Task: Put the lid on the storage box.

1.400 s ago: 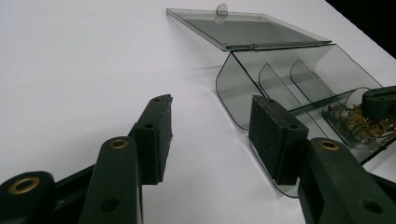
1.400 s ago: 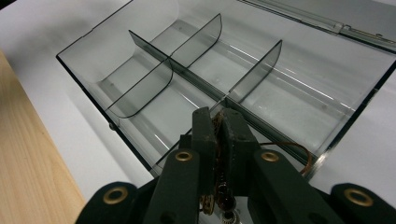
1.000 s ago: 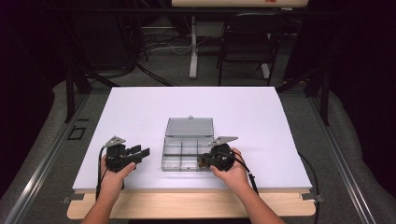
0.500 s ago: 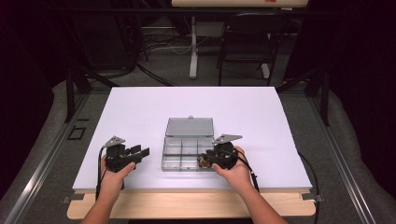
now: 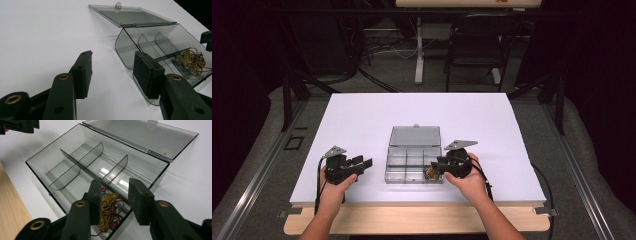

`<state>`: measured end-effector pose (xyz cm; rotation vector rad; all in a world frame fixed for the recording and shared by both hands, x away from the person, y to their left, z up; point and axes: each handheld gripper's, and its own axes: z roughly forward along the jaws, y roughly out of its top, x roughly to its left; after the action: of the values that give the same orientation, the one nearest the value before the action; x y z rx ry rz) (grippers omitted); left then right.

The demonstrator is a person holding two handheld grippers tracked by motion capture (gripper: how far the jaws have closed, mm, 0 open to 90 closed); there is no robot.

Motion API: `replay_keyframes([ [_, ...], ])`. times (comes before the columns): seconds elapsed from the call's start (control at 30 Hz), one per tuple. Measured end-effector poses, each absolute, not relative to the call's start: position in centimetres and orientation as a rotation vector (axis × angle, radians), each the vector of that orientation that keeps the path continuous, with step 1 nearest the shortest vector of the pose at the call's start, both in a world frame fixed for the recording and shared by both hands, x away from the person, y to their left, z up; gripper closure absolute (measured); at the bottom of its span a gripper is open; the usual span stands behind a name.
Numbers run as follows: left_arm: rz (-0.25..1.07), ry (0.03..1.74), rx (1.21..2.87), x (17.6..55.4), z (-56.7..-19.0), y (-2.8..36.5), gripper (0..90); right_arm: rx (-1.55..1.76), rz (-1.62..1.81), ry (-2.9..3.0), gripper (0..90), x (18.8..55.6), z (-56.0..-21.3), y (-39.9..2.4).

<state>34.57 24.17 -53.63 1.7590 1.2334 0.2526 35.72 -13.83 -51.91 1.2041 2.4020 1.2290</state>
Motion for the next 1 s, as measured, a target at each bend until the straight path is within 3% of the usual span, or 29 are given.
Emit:
replay_keyframes([
  [1.0, 0.237, 1.221, 1.787, 34.8, -53.8, 23.3, 52.4, 1.241, 1.211, 2.377, 53.0, 36.5, -50.6, -15.4],
])
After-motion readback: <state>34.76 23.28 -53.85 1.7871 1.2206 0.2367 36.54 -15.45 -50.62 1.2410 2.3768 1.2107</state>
